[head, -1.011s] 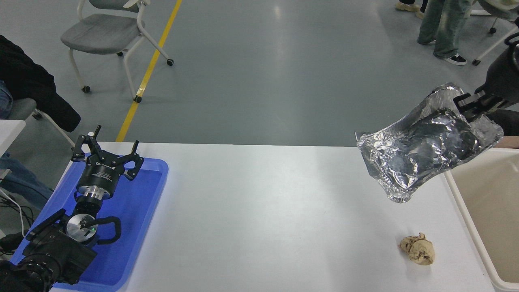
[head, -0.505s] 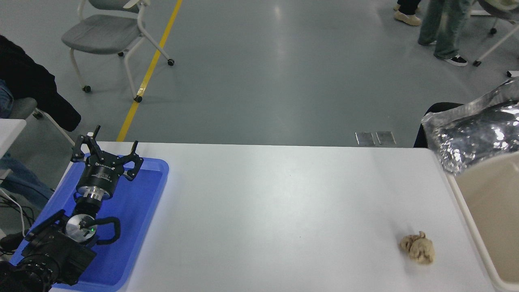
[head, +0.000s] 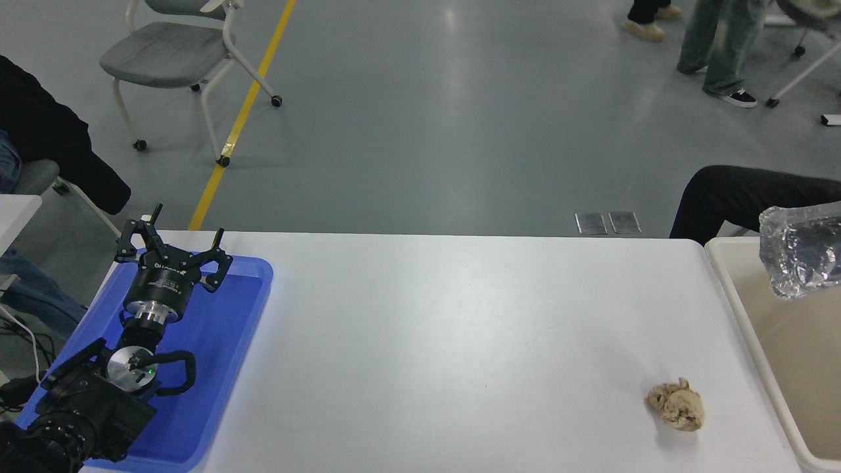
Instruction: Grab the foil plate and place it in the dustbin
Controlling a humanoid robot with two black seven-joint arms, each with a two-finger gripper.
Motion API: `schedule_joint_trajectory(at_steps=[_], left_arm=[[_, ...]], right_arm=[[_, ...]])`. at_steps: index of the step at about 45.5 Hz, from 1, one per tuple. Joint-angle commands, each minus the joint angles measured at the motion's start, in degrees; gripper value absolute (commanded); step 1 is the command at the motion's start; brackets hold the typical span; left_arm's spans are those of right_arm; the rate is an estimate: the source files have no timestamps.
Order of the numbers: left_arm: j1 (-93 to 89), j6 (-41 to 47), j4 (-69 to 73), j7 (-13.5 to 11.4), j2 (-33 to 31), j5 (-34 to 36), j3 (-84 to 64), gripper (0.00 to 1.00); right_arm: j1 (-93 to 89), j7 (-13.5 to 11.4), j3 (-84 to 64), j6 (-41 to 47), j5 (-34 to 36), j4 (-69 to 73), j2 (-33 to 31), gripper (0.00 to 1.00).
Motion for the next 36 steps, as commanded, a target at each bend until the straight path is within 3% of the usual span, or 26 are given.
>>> schedule_joint_trajectory(at_steps=[1, 16, 17, 18, 20, 36], left_arm=[[0.06, 0.00, -0.01, -0.06, 0.00, -0.01, -0.03, 1.00], [-0.03, 0.00, -0.01, 0.03, 0.00, -0.01, -0.04, 1.00], [0.06, 0.00, -0.01, -0.06, 0.00, -0.01, -0.04, 1.00], [0.06, 0.00, -0.01, -0.06, 0.00, -0.01, -0.04, 1.00], [0.06, 0.00, -0.01, -0.06, 0.00, -0.01, -0.04, 1.00], [-0.03, 0.00, -0.01, 0.03, 0.00, -0.01, -0.04, 1.00]], right_arm=[[-13.97, -2.84, 5.84, -8.51, 7.42, -5.05, 3.01, 0.00], [-16.79, -3.19, 8.74, -11.07, 8.30, -5.14, 3.98, 0.00], [-16.79, -3.19, 8.74, -11.07, 8.39, -5.14, 3.98, 0.10], [-16.70, -3.19, 8.74, -11.07, 8.39, -5.14, 3.98, 0.28], [-16.70, -3.02, 8.74, -11.15, 8.39, -5.05, 3.89, 0.97], [-13.01, -2.93, 9.09, -10.10, 7.33, -3.21, 3.89, 1.00]])
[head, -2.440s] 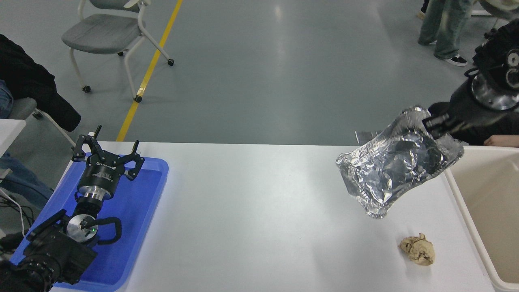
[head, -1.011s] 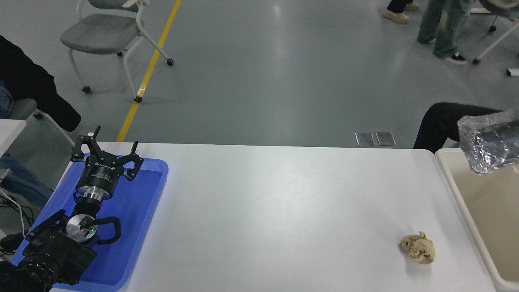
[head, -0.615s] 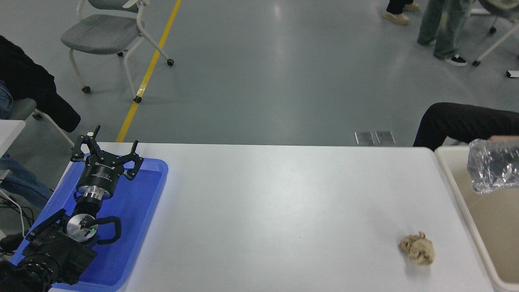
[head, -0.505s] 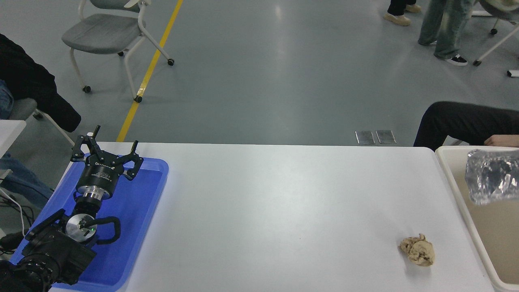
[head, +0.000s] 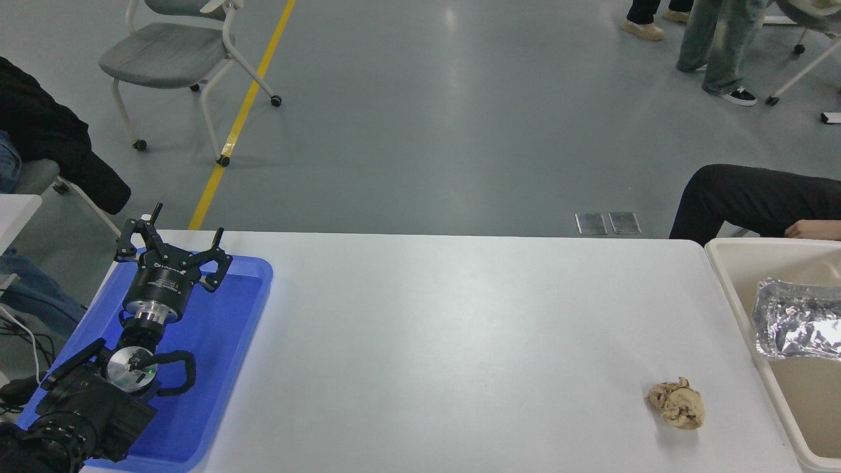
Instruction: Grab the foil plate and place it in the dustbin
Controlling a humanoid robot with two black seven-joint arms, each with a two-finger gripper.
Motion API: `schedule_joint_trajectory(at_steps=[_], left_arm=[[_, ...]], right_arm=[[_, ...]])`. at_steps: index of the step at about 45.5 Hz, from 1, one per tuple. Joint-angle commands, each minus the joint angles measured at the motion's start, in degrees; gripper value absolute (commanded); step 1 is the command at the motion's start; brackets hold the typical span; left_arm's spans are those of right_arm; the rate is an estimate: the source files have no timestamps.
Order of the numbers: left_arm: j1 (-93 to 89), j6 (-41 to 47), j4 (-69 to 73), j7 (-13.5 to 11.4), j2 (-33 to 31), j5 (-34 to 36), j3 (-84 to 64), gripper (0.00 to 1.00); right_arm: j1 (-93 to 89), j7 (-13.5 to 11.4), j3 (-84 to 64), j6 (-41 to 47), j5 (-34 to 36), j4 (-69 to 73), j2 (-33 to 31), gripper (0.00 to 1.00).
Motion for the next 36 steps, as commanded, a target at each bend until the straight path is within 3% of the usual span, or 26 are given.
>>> schedule_joint_trajectory(at_steps=[1, 18, 28, 36], left_arm=[[-0.04, 0.00, 0.15, 0.04, 0.00, 0.00, 0.00, 1.00], [-0.04, 0.00, -0.02, 0.12, 0.00, 0.00, 0.08, 1.00], [-0.04, 0.00, 0.15, 0.12, 0.00, 0.00, 0.08, 1.00], [-0.04, 0.00, -0.02, 0.12, 0.00, 0.00, 0.08, 1.00]], right_arm=[[2.77, 0.22, 0.31, 0.25, -0.67, 2.01, 0.21, 1.00], [34.30, -0.22, -11.63, 7.36, -7.87, 35.48, -6.55, 1.00], [58.04, -0.13, -22.62, 22.74, -7.79, 57.89, -5.06, 1.00], [66.84, -0.22, -23.07, 27.84, -6.91, 66.78, -0.59, 1.00]])
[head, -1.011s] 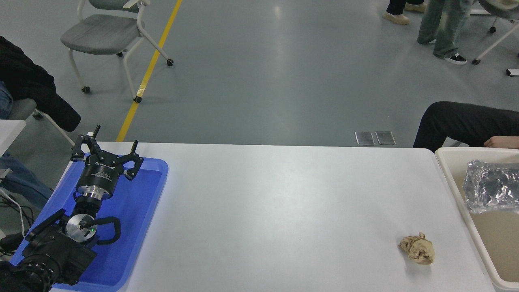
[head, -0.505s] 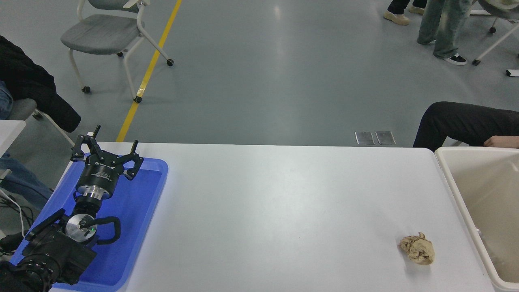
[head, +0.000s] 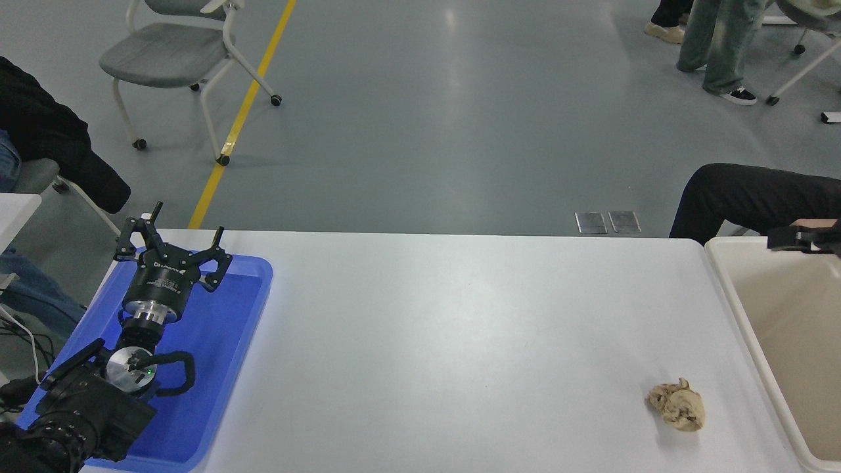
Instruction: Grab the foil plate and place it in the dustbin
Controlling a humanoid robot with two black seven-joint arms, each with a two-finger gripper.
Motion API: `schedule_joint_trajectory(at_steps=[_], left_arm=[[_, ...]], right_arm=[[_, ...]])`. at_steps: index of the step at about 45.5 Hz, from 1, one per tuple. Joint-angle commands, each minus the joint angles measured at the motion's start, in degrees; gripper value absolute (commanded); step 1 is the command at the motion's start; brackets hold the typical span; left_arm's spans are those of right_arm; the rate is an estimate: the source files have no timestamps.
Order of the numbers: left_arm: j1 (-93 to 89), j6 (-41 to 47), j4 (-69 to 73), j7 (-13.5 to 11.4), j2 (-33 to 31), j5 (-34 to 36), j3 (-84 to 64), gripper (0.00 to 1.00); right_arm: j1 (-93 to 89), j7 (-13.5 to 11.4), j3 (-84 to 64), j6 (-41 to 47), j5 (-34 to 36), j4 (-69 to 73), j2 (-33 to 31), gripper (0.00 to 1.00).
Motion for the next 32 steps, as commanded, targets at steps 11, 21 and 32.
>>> schedule_joint_trajectory(at_steps=[11, 21, 32], left_arm=[[0.07, 0.00, -0.03, -0.09, 0.00, 0.00, 0.01, 1.00], [0.07, 0.00, 0.15, -0.09, 0.09, 0.00, 0.01, 1.00], [0.16, 0.00, 0.15, -0.09, 0.09, 0.00, 0.01, 1.00]], right_arm=[[21.73, -0.55, -7.49, 11.31, 7.89, 16.69, 14.44, 1.00], [30.52, -1.08, -11.89, 16.24, 16.16, 20.20, 20.78, 1.00], [38.79, -3.80, -17.16, 16.24, 17.92, 30.40, 17.36, 1.00]])
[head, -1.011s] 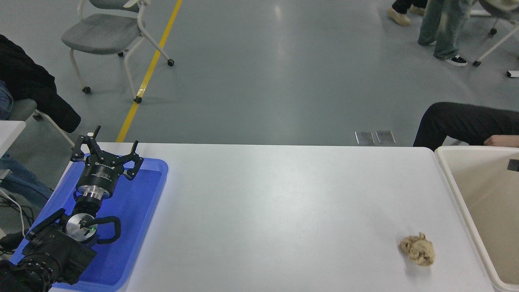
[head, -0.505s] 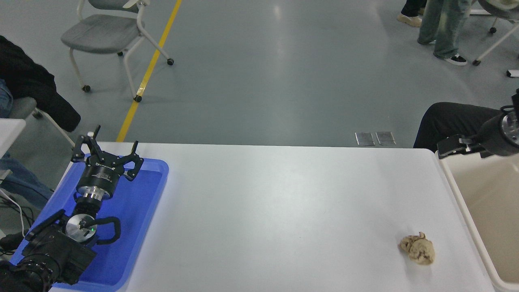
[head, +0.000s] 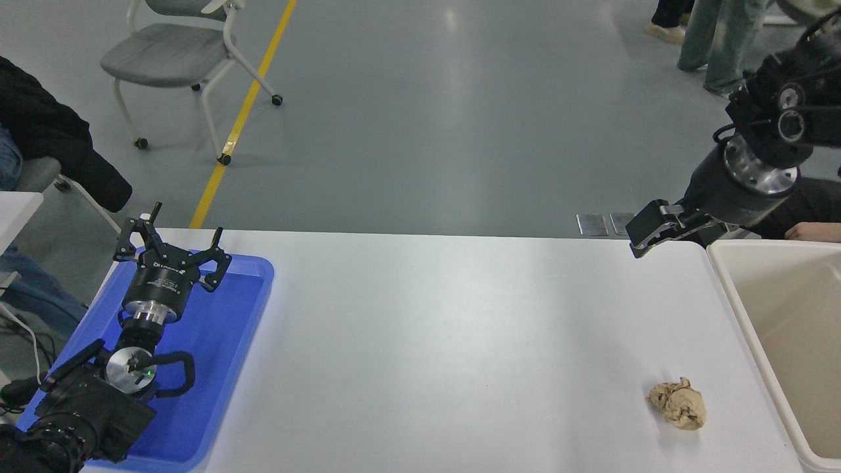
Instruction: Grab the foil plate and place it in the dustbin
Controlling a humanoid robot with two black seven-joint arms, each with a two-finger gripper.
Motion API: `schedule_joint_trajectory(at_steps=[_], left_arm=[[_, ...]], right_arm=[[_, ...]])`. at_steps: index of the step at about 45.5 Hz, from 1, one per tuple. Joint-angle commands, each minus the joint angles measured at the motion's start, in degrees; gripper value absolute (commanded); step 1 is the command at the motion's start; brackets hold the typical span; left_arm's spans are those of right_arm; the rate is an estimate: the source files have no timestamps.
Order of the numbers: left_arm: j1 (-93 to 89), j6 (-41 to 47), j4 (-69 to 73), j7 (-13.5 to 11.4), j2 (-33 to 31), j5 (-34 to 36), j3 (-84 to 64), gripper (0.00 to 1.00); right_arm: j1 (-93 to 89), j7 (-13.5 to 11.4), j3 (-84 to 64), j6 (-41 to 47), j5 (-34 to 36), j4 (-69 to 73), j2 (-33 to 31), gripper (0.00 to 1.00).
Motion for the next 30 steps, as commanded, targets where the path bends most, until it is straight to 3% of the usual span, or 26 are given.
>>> schedule_joint_trajectory(at_steps=[1, 9, 30], left_arm=[[0.07, 0.00, 0.11, 0.01, 0.02, -0.01, 0.02, 1.00], [0.07, 0.00, -0.06, 0.01, 0.02, -0.01, 0.02, 1.00], [0.07, 0.00, -0.06, 0.01, 0.02, -0.01, 0.02, 1.00]], right_arm=[[8.59, -1.89, -4.94, 1.54, 3.50, 8.59, -1.00, 1.00], [11.93, -2.16, -5.56, 1.54, 7.10, 10.79, -3.12, 1.00], [13.95, -2.33, -5.30, 1.54, 15.19, 11.41, -0.30, 1.00]])
